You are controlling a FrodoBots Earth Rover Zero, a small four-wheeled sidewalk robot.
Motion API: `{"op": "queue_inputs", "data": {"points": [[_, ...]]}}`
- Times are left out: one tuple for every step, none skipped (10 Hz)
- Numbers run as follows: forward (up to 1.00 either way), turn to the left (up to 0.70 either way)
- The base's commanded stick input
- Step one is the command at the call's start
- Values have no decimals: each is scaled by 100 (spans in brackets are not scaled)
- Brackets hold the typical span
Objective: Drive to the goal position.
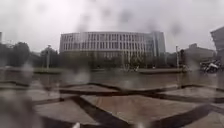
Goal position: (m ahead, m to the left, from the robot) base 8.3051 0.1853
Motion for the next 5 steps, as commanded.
{"op": "queue_inputs", "data": {"points": [[69, 8], [69, 5], [69, 4], [69, 2], [70, 1]]}}
